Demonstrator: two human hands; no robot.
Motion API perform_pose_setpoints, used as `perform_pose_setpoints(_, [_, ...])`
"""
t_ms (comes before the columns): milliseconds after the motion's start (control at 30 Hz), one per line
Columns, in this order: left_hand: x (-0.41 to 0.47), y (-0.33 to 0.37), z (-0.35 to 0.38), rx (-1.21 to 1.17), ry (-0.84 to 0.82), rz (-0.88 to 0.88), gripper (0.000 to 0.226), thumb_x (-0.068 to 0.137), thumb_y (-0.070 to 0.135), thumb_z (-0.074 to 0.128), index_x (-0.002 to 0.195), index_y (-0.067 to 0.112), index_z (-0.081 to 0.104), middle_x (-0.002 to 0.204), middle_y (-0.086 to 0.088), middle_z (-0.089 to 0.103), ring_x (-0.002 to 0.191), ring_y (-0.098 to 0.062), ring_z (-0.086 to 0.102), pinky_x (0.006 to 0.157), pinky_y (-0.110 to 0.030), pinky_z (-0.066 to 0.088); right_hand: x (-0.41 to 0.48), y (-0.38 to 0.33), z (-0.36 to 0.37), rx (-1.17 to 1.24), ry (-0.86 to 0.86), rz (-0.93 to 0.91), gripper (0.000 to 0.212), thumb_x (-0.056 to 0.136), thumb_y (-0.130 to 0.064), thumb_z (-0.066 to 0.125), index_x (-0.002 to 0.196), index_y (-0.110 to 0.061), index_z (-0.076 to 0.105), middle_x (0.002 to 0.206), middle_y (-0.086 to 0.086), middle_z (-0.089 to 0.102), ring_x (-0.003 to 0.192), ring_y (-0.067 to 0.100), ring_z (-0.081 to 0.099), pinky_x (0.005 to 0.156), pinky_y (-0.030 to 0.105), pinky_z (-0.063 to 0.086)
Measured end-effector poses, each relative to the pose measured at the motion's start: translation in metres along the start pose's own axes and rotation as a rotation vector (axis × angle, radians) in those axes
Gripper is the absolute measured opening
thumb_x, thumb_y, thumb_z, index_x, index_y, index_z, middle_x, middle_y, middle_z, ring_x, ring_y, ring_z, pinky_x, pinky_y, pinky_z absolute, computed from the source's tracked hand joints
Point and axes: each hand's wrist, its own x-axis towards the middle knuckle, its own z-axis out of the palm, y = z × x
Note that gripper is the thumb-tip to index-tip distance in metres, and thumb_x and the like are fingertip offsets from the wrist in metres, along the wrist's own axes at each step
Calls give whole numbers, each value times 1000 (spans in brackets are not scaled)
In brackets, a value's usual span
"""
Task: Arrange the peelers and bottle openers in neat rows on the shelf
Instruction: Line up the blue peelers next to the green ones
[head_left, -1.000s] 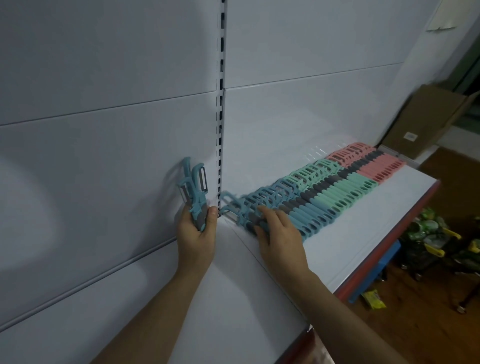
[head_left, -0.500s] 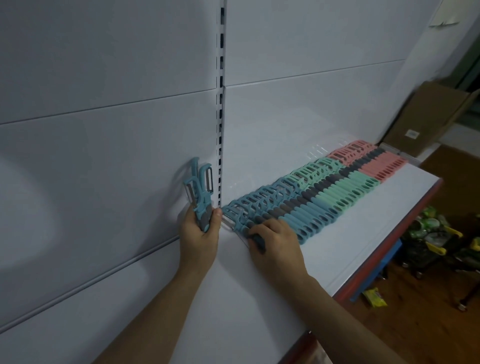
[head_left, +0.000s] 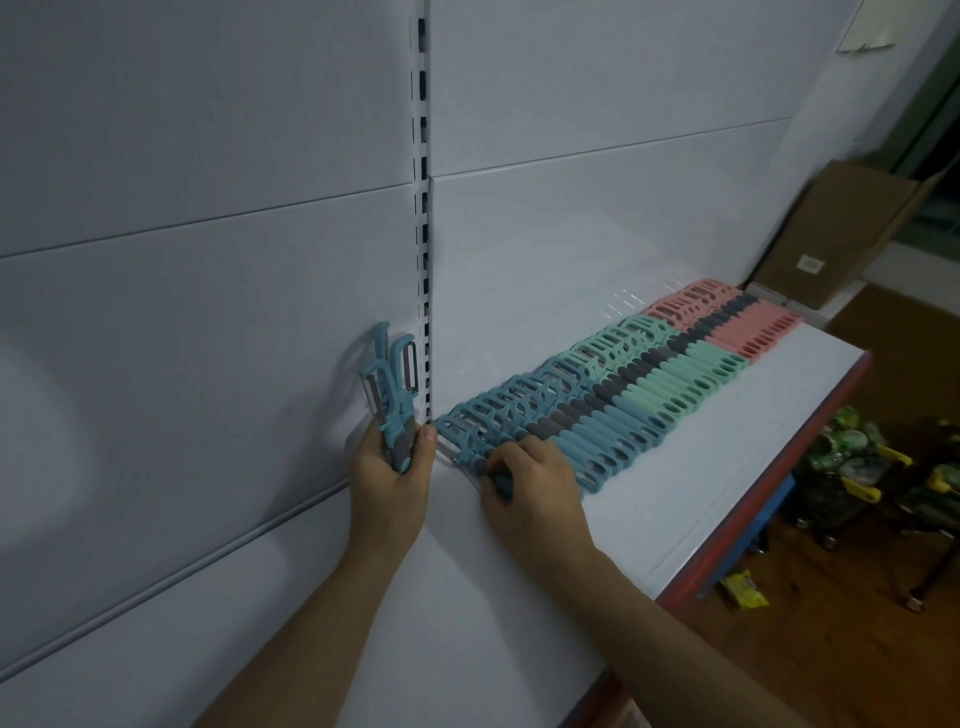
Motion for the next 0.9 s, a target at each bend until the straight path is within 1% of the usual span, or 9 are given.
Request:
perform_pose_setpoints(167, [-2,5,1,-107,-155,-18,5,97,8,62,92,9,60,65,4,56,59,-14,51,58,-28,46,-2,-2,-8,64,21,-19,13,88,-26,72,96,-15,70,92,0,59,87,19,53,73,35,46])
perform_pose_setpoints(267, [-8,11,1,-186,-374,-73,17,89,12,58,101,8,69,81,2,74,74,-11,69,67,-21,53,8,-13,-20,392,4,43,27,96,-38,59,115,-20,68,108,-9,61,103,10,58,86,30,49])
perform_pose_setpoints(333, [-9,12,-1,-164,-483,-57,22,92,11,60,111,11,71,101,6,79,93,-10,74,77,-19,56,18,-20,-25,587,-65,127,23,96,-32,61,112,-18,70,111,-7,63,106,14,62,88,35,53])
perform_pose_setpoints(433, [-8,12,-3,-127,-527,-18,23,96,12,59,115,19,71,106,11,77,100,-7,73,81,-15,54,25,-25,-28,732,-68,227,6,94,-7,67,95,-10,72,97,5,69,88,17,68,70,34,58])
perform_pose_setpoints(533, [-9,11,-3,-120,-513,-11,25,97,13,56,112,23,72,105,10,77,101,-7,72,85,-17,53,23,-24,-29,894,-97,298,8,94,1,66,91,-6,70,85,6,71,73,12,69,63,25,57])
perform_pose_setpoints(667, [-5,7,-3,-160,-428,12,25,100,20,54,116,9,70,112,-10,74,110,-29,70,95,-39,56,23,-27,-29,1059,-48,319,8,102,-2,53,94,-4,57,87,8,65,81,18,64,73,32,57])
perform_pose_setpoints(767, [-5,5,-2,-157,-244,116,21,103,28,50,100,16,66,88,-3,71,84,-20,70,73,-36,60,26,-25,-34,1139,35,404,9,106,-10,46,101,-10,53,91,16,69,85,31,68,78,41,60])
perform_pose_setpoints(833, [-1,3,-3,-159,-92,110,17,101,34,50,91,25,60,62,2,52,53,-18,49,48,-33,44,24,-20,-36,1037,45,374,7,106,-13,48,103,-13,55,81,8,64,71,29,60,65,37,57])
perform_pose_setpoints(900, [6,-1,-6,-123,-12,104,15,99,33,52,88,27,59,58,4,43,49,-21,37,50,-30,33,19,-15,-35,825,30,312,6,103,-17,54,102,-20,59,78,-2,61,65,22,55,57,31,52])
